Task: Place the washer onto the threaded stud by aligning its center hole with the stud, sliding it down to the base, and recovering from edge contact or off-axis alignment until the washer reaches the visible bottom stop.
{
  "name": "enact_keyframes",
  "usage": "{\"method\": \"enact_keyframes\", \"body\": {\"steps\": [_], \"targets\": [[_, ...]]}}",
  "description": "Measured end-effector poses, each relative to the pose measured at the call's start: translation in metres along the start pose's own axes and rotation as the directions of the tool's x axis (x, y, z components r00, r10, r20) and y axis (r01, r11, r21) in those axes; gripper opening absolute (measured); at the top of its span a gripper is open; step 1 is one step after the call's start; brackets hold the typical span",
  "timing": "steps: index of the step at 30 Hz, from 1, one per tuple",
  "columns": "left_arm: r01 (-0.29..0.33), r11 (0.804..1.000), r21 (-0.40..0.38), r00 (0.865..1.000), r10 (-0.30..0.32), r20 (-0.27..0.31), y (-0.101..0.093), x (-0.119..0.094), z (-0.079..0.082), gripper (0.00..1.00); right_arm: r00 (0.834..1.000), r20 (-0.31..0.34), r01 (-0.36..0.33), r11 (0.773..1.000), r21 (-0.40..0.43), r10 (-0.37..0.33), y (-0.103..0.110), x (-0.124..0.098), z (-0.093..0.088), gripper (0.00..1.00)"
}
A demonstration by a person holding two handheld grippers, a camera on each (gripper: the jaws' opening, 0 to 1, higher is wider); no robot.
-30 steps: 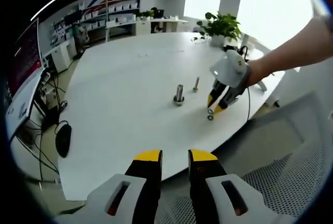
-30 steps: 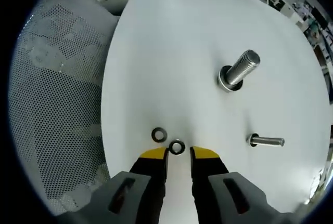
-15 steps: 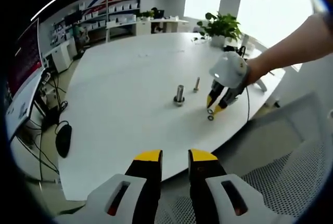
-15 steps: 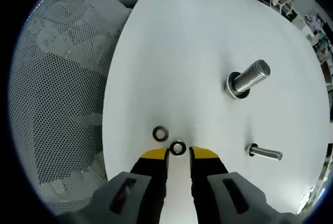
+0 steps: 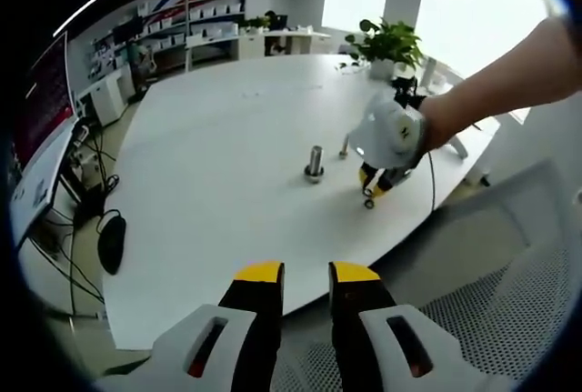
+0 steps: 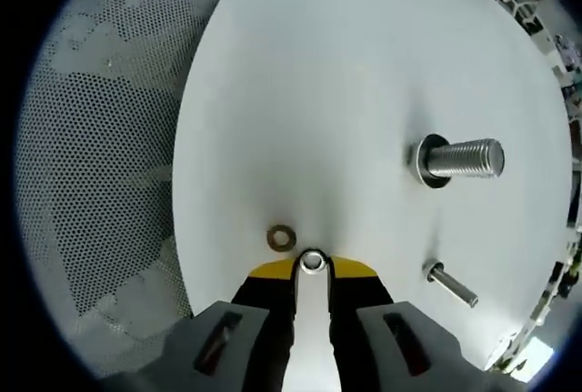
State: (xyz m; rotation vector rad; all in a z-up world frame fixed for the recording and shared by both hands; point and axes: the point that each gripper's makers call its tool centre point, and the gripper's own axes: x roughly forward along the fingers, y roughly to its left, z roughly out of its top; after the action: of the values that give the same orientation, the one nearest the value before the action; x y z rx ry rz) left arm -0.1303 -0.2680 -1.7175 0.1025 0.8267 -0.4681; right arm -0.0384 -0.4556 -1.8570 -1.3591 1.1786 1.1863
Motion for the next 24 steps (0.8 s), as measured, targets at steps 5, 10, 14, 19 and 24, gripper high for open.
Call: {"method": "enact_keyframes", "body": {"steps": [5,10,14,19,24], "targets": [[-0.001,1.000,0.001,1.000,0.001,-0.004,0.000,0.000,-0.001,0.17,1.000,0.019,-0.017,0.999,0.048,0.016,-0.001,-0.002,-0.003,0.13],[-0.005,1.000,-0.002,1.000,0.005,0.002,0.001,0.000,0.000,0.17,0.993,0.117,-0.013,0.994,0.112,0.000,-0.001,-0.002,-0.003,0.13],[-0.005,1.000,-0.002,1.000,0.005,0.004,0.001,0.000,0.000,0.17,0.989,0.147,-0.006,0.993,0.114,-0.011,0.000,-0.003,-0.004,0.13],[-0.008,1.000,-0.005,1.000,0.008,0.009,0.002,-0.001,0.001,0.17,0.979,0.202,-0.030,0.984,0.174,-0.006,-0.004,-0.002,-0.004,0.13],[-0.009,1.000,-0.004,1.000,0.009,0.007,0.003,0.000,0.001,0.17,0.974,0.224,-0.018,0.971,0.239,-0.037,-0.011,-0.001,-0.012,0.13]]}}
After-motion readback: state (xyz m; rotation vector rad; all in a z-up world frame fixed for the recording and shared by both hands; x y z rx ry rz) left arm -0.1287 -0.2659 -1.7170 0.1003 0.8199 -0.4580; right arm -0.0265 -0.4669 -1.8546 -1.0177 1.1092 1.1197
